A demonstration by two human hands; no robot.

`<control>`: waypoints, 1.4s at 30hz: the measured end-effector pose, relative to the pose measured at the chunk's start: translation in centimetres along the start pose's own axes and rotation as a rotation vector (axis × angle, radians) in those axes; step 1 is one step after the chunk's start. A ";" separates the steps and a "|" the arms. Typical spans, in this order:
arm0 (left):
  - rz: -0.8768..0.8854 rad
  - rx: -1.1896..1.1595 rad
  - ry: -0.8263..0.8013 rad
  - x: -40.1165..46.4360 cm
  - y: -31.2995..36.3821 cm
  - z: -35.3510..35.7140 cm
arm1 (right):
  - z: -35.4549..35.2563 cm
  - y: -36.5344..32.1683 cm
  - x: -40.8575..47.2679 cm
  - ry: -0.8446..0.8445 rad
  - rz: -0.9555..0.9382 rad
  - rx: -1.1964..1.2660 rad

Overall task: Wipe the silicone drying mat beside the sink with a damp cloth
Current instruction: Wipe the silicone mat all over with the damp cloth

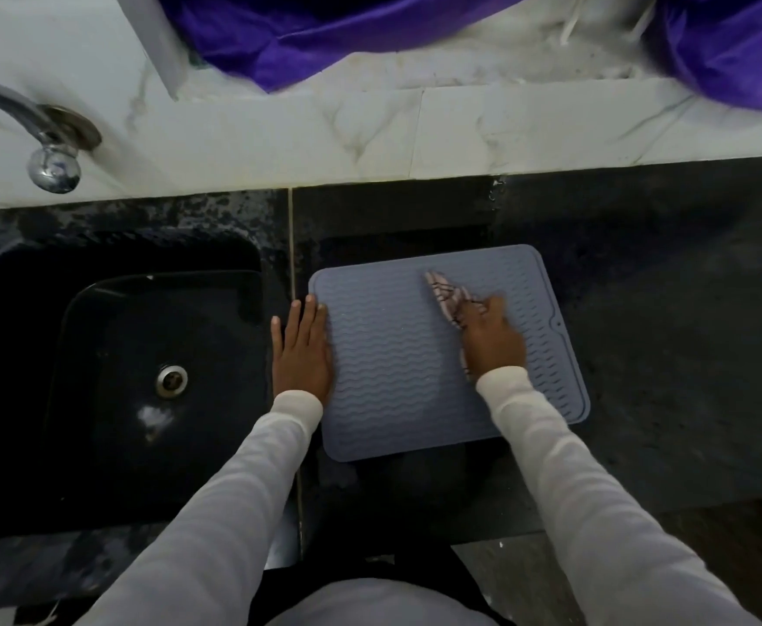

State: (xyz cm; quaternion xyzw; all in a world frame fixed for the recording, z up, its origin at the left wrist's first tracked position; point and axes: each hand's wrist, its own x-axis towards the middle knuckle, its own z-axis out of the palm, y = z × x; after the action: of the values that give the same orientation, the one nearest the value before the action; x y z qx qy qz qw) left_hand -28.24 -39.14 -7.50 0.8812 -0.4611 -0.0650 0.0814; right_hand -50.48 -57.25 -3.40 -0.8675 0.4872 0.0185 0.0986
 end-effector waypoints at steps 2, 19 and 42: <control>0.005 -0.002 -0.001 0.0 0.0 0.0 | -0.7 2.4 0.4 0.039 0.046 -0.011; -0.042 0.003 -0.066 0.1 0.9 -0.7 | -2.8 -10.1 3.4 0.085 -0.098 0.257; -0.106 0.011 -0.007 0.0 1.2 -0.1 | -2.5 9.1 9.3 0.064 0.160 0.079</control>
State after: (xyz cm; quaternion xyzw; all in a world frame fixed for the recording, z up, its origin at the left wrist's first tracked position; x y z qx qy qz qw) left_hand -29.18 -39.76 -7.18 0.9046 -0.4144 -0.0698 0.0713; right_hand -53.45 -70.16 -3.49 -0.8215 0.5580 -0.0206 0.1156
